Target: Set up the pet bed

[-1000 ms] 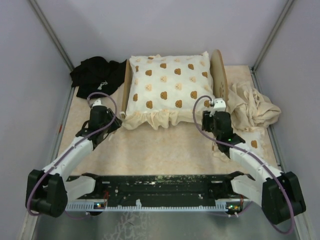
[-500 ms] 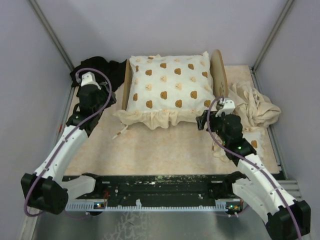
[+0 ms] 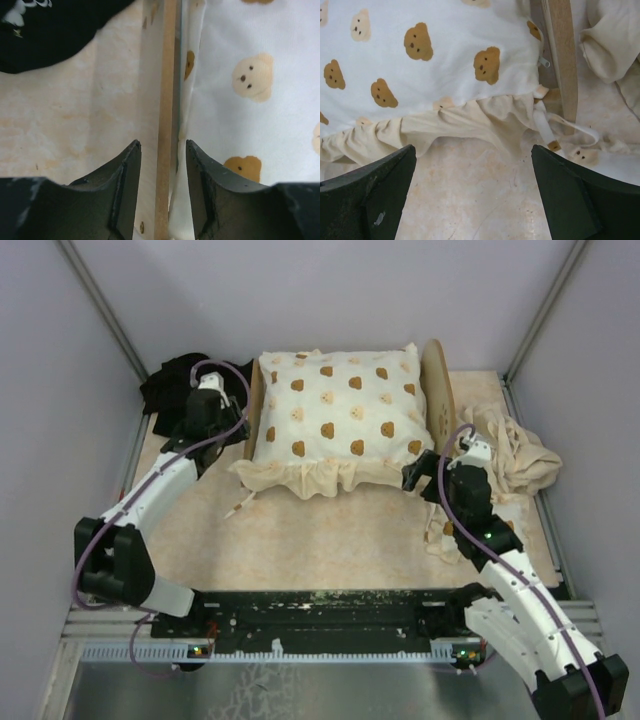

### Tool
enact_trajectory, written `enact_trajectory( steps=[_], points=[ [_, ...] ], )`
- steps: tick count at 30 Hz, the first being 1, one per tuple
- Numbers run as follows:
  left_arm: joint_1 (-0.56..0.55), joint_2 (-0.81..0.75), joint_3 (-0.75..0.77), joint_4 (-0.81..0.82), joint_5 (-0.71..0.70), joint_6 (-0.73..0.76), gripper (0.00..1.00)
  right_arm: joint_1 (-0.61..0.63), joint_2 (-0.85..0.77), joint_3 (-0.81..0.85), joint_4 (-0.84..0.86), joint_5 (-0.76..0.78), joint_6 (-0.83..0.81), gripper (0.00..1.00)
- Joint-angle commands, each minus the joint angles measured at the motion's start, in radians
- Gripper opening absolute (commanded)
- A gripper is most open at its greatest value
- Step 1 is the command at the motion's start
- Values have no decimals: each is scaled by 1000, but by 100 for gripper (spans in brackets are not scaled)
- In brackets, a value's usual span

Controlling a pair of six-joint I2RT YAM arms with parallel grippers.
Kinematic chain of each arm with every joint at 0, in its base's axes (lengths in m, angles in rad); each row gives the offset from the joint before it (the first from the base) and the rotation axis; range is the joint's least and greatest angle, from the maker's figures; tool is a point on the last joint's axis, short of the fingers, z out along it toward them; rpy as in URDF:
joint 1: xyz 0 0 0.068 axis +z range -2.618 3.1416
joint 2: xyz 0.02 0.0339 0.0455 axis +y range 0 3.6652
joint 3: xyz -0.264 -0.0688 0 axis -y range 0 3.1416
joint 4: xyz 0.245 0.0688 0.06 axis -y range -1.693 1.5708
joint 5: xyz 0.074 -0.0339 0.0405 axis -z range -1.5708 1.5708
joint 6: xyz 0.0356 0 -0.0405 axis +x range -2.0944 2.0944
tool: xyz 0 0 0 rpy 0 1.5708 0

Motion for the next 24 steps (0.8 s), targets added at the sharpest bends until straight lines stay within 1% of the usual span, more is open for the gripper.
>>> enact_trajectory(
  steps=[1,3,7,10,14,15,17,19,20,22,24],
  points=[
    [-2,28,75,-149,142,-22,46,-5,-8,19,10,-10,26,97],
    [-17,-10,39,-187,129,-11,47,-5,-7,12,21,-30,16,96],
    [-18,-114,-106,-167,156,-1,49,-5,-3,0,46,-49,13,95],
    [-18,-167,-190,-186,218,-53,43,-5,8,2,58,-58,13,95],
    [-18,-223,-269,-199,239,-85,40,-5,27,13,52,-72,5,95],
    [-18,-231,-284,-197,261,-94,37,-5,29,11,51,-74,4,94],
    [-20,-243,-315,-186,296,-114,28,-5,32,3,54,-77,4,94],
    [-20,-252,-347,-183,317,-134,15,-5,37,-4,55,-82,3,94],
    [-20,-256,-360,-183,313,-142,10,-5,39,-5,52,-85,3,94],
    [-20,-266,-388,-194,264,-170,8,-5,42,-3,47,-90,2,94],
    [-20,-270,-398,-211,211,-196,9,-5,39,-3,44,-90,1,94]
  ],
)
